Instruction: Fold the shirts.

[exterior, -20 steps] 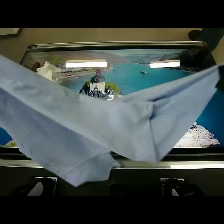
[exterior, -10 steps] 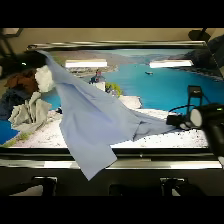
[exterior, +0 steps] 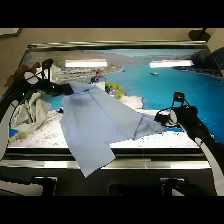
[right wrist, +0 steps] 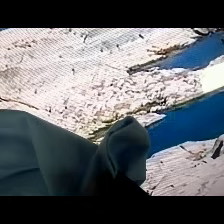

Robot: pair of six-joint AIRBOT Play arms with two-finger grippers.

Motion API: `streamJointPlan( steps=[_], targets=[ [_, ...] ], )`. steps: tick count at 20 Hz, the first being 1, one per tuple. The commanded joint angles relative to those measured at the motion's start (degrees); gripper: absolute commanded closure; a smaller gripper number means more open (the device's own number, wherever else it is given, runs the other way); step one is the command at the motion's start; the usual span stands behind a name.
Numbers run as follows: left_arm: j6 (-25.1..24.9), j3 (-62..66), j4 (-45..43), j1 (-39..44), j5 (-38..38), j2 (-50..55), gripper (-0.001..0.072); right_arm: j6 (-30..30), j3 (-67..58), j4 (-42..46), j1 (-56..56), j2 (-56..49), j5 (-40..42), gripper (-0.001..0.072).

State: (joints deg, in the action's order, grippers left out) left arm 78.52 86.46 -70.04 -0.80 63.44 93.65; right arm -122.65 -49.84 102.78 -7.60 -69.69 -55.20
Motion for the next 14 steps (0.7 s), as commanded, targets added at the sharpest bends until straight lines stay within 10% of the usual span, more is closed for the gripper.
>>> streamJointPlan(
  steps=[1, 4, 14],
  targets=[
    [2.14, -4.22, -3.76, -5.22, 19.3, -0.61, -0.001, 3.21, 0.15, -0.2, -0.04, -0.94, -2.54, 0.0662],
    [0.83, -19.54, 2.12, -10.78, 19.15, -8.81, 0.0166, 5.03, 0.17, -0.22, -0.04, -0.96, -5.99, 0.0662],
    [-5.25, -50.73, 15.04, -6.14, 8.83, -18.69, 0.0201, 5.92, 0.17, -5.33, -0.04, -0.94, -7.85, 0.0662]
  ],
)
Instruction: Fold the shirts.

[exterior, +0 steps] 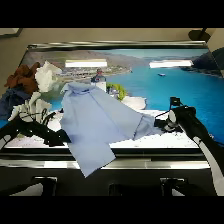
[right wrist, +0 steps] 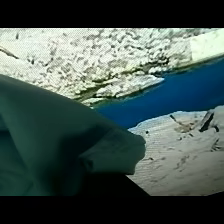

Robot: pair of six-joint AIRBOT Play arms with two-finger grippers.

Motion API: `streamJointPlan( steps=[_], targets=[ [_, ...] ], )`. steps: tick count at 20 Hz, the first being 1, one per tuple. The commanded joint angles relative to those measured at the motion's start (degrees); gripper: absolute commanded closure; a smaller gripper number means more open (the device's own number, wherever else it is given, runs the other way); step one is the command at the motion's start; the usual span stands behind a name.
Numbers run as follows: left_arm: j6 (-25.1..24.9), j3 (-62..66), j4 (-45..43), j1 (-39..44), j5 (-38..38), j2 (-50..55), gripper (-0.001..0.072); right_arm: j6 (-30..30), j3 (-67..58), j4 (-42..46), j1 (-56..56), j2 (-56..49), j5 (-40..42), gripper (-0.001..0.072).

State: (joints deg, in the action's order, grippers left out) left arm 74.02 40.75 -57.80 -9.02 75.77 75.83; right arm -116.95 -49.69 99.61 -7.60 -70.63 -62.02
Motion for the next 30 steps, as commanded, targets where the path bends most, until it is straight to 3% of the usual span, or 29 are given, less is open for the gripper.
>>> streamJointPlan(
  steps=[1, 2, 4, 8, 12, 15, 17, 19, 26, 30],
  targets=[
    [-0.74, -5.03, 2.82, 3.19, -4.28, -0.87, 0.0283, 0.22, 0.02, -2.95, -0.04, 0.0, -1.29, 0.0662],
    [-0.76, -5.03, 3.32, 4.31, -5.07, -0.87, 0.0342, 0.2, 0.02, -3.65, -0.04, 0.0, -1.36, 0.0662],
    [-1.44, -4.42, 4.37, 5.4, -5.79, -1.01, 0.0669, 0.17, -0.02, -5.55, -0.04, 0.0, -1.25, 0.0662],
    [-6.34, 8.24, 9.88, 3.3, -5.51, -10.1, 0.0673, 0.15, -4.02, -4.63, -0.04, 5.42, -2.1, 0.0663],
    [-5.01, 40.48, 9.77, -2.62, -13.31, -24.57, 0.0673, -6.86, -18.32, 8.11, -0.04, 18.97, 6.38, 0.0663],
    [0.9, 64.3, 8.44, -9.38, -22.12, -29.64, 0.0673, -9.11, -31.58, 14.32, -0.04, 29.81, 9.29, 0.0664],
    [4.31, 73.37, 6.6, -12.92, -22.91, -31.54, 0.0673, -10.64, -36.41, 15.34, -0.04, 36.39, 7.43, 0.0665],
    [7.48, 75.41, 6.78, -13.53, -23.15, -33.48, 0.0672, -13.11, -37.05, 15.3, -0.04, 41.48, 7.08, 0.0665],
    [7.93, 75.32, 7.48, -13.4, -22.34, -33.86, 0.0672, -12.81, -37.05, 15.3, -0.04, 46.47, 2.45, 0.0665],
    [7.85, 71.78, 7.21, -13.42, -17.9, -33.75, 0.0672, -7.21, -37.05, 15.41, -0.04, 46.73, -0.11, 0.0665]
  ],
)
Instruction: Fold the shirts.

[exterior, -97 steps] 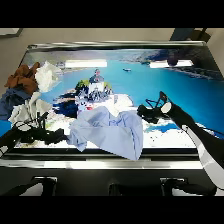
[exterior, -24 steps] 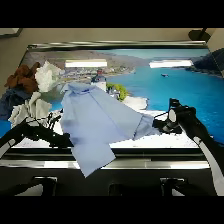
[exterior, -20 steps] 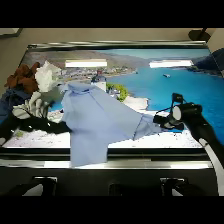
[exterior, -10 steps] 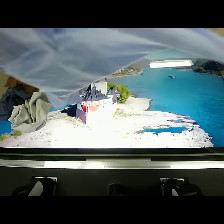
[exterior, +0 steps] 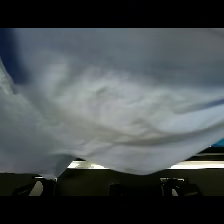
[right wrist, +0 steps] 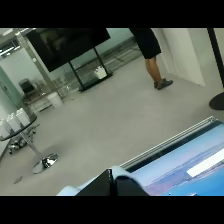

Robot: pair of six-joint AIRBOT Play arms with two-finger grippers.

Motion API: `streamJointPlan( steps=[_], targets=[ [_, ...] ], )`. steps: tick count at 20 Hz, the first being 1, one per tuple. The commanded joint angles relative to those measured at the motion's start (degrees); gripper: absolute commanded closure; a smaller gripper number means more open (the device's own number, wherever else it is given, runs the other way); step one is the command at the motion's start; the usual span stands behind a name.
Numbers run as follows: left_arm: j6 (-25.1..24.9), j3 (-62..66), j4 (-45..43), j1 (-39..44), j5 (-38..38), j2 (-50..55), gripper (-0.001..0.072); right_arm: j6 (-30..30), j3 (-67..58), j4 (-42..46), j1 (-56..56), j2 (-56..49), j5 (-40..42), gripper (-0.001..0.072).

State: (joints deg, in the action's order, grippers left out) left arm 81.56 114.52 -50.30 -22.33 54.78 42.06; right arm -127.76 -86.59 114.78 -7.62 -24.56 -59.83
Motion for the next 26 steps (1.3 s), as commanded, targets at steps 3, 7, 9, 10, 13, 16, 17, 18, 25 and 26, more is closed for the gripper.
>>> streamJointPlan(
  steps=[3, 7, 9, 10, 13, 16, 17, 18, 25, 26],
  targets=[
    [-0.37, -11.23, -0.26, -0.09, 7.58, 0.81, 0.0672, 4.39, -0.13, 2.38, -0.02, -1.03, -9.57, 0.0665],
    [-1.2, -30.77, 0.44, 2.29, 5.44, 4.72, 0.0672, 0.04, 2.89, 5.84, -0.02, -12.57, -12.68, 0.0664],
    [-3.96, -39.65, 0.42, 7.23, -0.15, 9.25, 0.0672, -5.64, 7.41, 5.29, -0.02, -22.58, -6.27, 0.0664],
    [-5.11, -42.77, 0.39, 9.79, -3.15, 12.28, 0.0672, -9.7, 8.79, 5.2, -0.02, -27.91, -3.43, 0.0664],
    [-8.26, -45.86, 0.5, 15.56, -9.44, 23.98, 0.0671, -18.86, 9.14, 3.91, -0.02, -44.06, 6.69, 0.0663],
    [-8.28, -44.76, 1.92, 16.46, -9.84, 32.81, 0.0671, -18.86, 9.14, 2.56, -0.02, -53.33, 12.66, 0.0663],
    [-8.26, -44.76, 1.9, 16.44, -9.62, 34.77, 0.0671, -18.86, 9.14, 2.34, -0.02, -55.39, 13.0, 0.0663],
    [-8.26, -44.78, 1.9, 16.44, -9.31, 36.54, 0.0671, -18.86, 9.14, 1.92, -0.02, -56.98, 13.05, 0.0663],
    [-8.09, -43.45, 1.55, 14.84, 0.76, 42.34, 0.0116, -8.07, 7.54, -9.55, 2.97, -58.34, 14.69, 0.0073],
    [-8.09, -41.92, 0.11, 13.0, 6.14, 42.34, 0.0098, -3.23, 6.8, -12.7, 5.35, -56.87, 14.21, 0.0074]
  ],
)
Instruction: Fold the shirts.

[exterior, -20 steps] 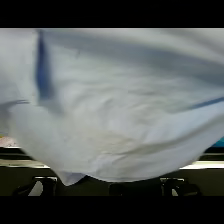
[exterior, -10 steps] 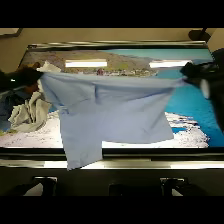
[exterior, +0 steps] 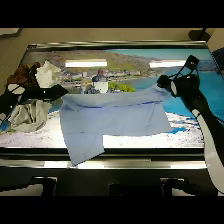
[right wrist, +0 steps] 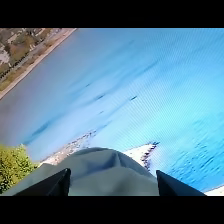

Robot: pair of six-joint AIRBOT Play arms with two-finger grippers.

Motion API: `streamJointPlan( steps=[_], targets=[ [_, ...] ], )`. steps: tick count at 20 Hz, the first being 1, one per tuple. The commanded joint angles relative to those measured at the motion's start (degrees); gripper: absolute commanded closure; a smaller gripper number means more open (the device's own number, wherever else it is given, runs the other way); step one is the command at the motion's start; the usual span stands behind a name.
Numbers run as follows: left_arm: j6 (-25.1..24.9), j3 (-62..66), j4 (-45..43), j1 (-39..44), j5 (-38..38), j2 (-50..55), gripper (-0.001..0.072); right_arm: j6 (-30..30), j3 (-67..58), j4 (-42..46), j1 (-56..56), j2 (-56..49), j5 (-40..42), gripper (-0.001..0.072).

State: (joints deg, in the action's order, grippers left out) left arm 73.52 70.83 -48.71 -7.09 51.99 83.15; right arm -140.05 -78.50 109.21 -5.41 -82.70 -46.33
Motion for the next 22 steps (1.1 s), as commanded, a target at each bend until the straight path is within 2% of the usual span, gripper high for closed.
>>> streamJointPlan(
  steps=[1, 3, 4, 5, 6, 7, 8, 9, 10, 13, 15, 17, 18, 19, 20, 21, 22],
  targets=[
    [0.33, 3.15, -4.61, -4.46, 15.63, 1.22, 0.0116, 14.93, -1.81, -11.32, 6.64, 2.91, -0.31, 0.0078],
    [7.39, 2.38, -14.62, -7.8, 26.36, 1.07, 0.014, 25.81, -1.88, -21.86, 14.95, 4.85, -6.47, 0.0145],
    [7.39, 0.61, -18.18, -8.81, 29.83, 0.98, 0.0262, 33.09, -1.79, -29.0, 19.28, 4.76, -12.5, 0.0168],
    [5.86, -2.34, -19.98, -9.57, 31.04, 0.7, 0.0312, 40.13, -1.33, -34.93, 22.67, 4.37, -18.08, 0.0194],
    [3.96, -6.49, -19.67, -10.12, 30.77, 0.39, 0.031, 46.05, -0.81, -39.34, 25.24, 3.76, -24.11, 0.021],
    [2.56, -10.56, -18.38, -10.34, 30.12, 0.44, 0.0305, 49.62, -0.17, -41.57, 27.15, 2.93, -29.24, 0.0195],
    [0.66, -13.97, -16.0, -10.34, 29.24, 0.46, 0.0267, 51.39, 0.59, -41.62, 28.11, 2.36, -32.63, 0.0112],
    [-1.53, -17.0, -13.05, -10.34, 28.33, 0.46, 0.0163, 53.18, 1.6, -40.81, 28.39, 2.03, -34.86, 0.008],
    [-2.51, -19.12, -10.73, -10.34, 26.8, 0.5, 0.016, 54.05, 2.6, -39.69, 28.41, 1.92, -35.63, 0.008],
    [-2.64, -22.36, -7.32, -10.32, 23.3, 1.14, 0.0184, 53.96, 5.03, -39.32, 28.37, 1.92, -35.5, 0.0081],
    [-2.86, -22.51, -6.25, -10.32, 21.94, 1.36, 0.0267, 53.96, 6.32, -38.25, 28.37, 1.92, -34.75, 0.0082],
    [-2.84, -22.49, -5.4, -10.32, 19.82, 1.36, 0.0278, 53.94, 8.87, -36.72, 28.37, 1.92, -33.66, 0.0082],
    [-2.84, -22.49, -4.96, -10.32, 18.82, 1.36, 0.0401, 53.94, 10.86, -36.68, 28.37, 1.88, -32.89, 0.0082],
    [-2.89, -22.49, -4.59, -10.25, 18.27, 1.36, 0.0451, 53.94, 12.9, -36.7, 28.37, 1.88, -31.82, 0.0082],
    [-2.89, -22.49, -4.59, -9.97, 17.97, 1.36, 0.0465, 53.94, 15.26, -36.79, 28.37, 1.88, -30.12, 0.0082],
    [-3.04, -22.49, -4.59, -9.7, 17.97, 1.36, 0.0602, 53.9, 17.29, -36.92, 28.37, 1.88, -28.72, 0.0087],
    [-3.1, -22.49, -4.55, -9.51, 18.12, 1.33, 0.067, 53.9, 19.12, -37.75, 28.37, 1.88, -27.78, 0.0103]
  ],
)
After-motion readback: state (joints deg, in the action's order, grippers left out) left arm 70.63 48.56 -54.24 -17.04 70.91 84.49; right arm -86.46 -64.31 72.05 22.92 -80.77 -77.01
